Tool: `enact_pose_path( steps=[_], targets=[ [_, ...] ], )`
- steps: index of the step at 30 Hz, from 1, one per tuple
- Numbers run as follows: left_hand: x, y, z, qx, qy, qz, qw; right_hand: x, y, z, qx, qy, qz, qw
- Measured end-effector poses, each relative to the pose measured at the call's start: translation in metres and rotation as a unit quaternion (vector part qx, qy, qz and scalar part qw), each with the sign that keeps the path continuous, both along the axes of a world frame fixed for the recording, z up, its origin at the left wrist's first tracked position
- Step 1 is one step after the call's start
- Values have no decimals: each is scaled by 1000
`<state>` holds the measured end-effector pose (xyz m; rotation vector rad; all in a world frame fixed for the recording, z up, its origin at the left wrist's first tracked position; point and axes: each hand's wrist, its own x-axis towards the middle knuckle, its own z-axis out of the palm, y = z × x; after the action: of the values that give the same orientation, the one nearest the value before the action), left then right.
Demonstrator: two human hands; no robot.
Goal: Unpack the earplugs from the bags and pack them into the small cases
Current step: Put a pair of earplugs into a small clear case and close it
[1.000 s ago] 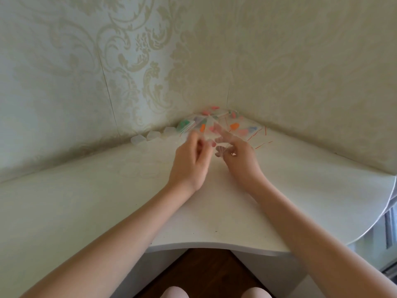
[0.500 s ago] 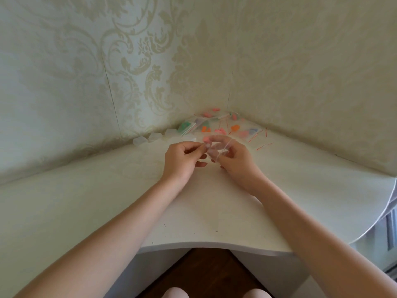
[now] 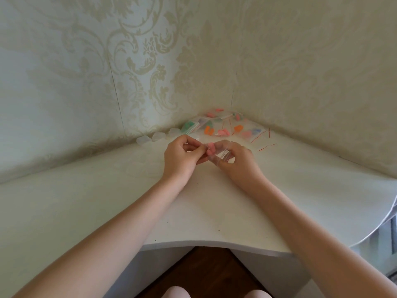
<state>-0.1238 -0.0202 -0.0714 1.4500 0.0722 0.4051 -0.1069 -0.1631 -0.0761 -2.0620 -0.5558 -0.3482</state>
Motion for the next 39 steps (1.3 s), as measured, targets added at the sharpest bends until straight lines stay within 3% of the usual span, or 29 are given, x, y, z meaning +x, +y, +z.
enact_pose_path(
  steps=[4, 9, 12, 17, 20, 23, 27, 33, 39],
  targets=[
    [-3, -4, 1, 27, -7, 13, 1000, -3, 0, 1, -84, -97, -31, 991],
    [-6, -6, 3, 70, -22, 83, 994, -12, 3, 2, -94, -121, 17, 988],
    [-7, -5, 3, 107, -39, 102, 988, -11, 6, 1, -33, -102, 21, 994],
    [-5, 1, 0, 219, -98, 182, 954, -8, 13, 8, 145, 57, 32, 987],
    [1, 14, -1, 200, -103, 229, 947, -9, 9, 8, 182, 58, 20, 981],
    [4, 42, 2, 149, -85, 306, 936, -7, 3, 5, 157, 32, -8, 987],
    [-12, 80, 11, 157, -110, 345, 919, -7, 4, 1, 104, 106, -5, 989],
    [-71, 164, 16, 307, -39, 426, 850, -12, 8, 1, -79, 12, -14, 997],
    [-108, 218, 7, 402, 62, 442, 800, -2, 19, 2, -115, 40, -55, 991]
  ],
)
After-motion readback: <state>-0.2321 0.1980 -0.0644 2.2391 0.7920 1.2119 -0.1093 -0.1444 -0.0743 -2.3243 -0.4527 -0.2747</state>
